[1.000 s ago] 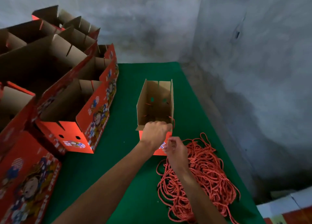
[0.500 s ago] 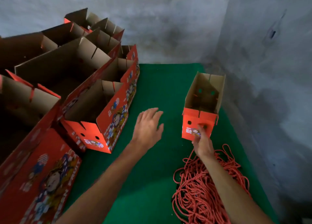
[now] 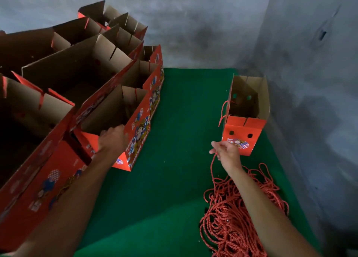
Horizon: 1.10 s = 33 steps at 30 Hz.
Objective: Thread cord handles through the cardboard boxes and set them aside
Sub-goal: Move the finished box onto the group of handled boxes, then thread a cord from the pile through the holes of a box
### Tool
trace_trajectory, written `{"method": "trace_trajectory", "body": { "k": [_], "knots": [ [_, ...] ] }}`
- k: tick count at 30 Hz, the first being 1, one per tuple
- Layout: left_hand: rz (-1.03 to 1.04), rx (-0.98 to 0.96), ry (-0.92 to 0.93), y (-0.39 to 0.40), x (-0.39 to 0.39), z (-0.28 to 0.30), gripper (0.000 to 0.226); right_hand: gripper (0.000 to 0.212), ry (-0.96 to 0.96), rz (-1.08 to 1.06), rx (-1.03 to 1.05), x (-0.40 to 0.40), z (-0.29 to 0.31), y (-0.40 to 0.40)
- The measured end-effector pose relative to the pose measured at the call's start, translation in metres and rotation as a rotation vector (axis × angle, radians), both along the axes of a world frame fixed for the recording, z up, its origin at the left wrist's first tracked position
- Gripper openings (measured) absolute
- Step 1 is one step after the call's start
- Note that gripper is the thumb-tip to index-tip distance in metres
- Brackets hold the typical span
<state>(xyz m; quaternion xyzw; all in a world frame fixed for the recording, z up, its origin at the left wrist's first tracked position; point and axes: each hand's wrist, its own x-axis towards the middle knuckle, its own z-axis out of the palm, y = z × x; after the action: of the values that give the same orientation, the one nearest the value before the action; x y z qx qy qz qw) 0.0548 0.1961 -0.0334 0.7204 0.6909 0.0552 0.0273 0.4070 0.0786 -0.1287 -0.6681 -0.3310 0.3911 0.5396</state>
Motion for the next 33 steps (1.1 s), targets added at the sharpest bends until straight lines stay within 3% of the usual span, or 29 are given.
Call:
{"method": "trace_trajectory", "body": {
  "k": [6,10,12,14,16,19,21,25,33],
  "knots": [
    [-0.169,-0.307,-0.096,-0.044,0.024,0.025,0.033,0.018,0.055,0.058,0.003,-0.048,0.001,-0.013],
    [-0.225,-0.769,-0.303,-0.088,0.044,0.036,0.023,0.010,0.018,0.083,-0.015,-0.073,0.001,-0.027],
    [-0.222,-1.051,-0.280,-0.108,0.053,0.039,0.026,0.015,0.067,0.158,-0.016,-0.082,-0.001,-0.037],
    [-0.249,-1.193,-0.262,-0.119,0.059,0.038,0.036,0.022,0.149,0.226,0.008,-0.090,-0.003,-0.047],
    [-0.248,-1.142,-0.394,-0.123,0.068,0.035,0.047,0.026,0.194,0.262,0.052,-0.098,-0.006,-0.056],
    [-0.172,-0.794,-0.671,-0.120,0.089,0.028,0.049,0.026,0.227,0.280,0.045,-0.110,-0.006,-0.066],
    [-0.137,-0.688,-0.791,-0.117,0.100,0.022,0.045,0.022,0.267,0.248,0.000,-0.116,-0.006,-0.068],
    [-0.042,-0.738,-0.951,-0.121,0.089,0.012,0.025,0.015,0.308,0.195,0.008,-0.122,-0.004,-0.067],
    [0.090,-1.042,-1.045,-0.120,0.029,0.013,0.041,0.022,0.403,0.225,0.107,-0.118,-0.008,-0.079]
  ]
}}
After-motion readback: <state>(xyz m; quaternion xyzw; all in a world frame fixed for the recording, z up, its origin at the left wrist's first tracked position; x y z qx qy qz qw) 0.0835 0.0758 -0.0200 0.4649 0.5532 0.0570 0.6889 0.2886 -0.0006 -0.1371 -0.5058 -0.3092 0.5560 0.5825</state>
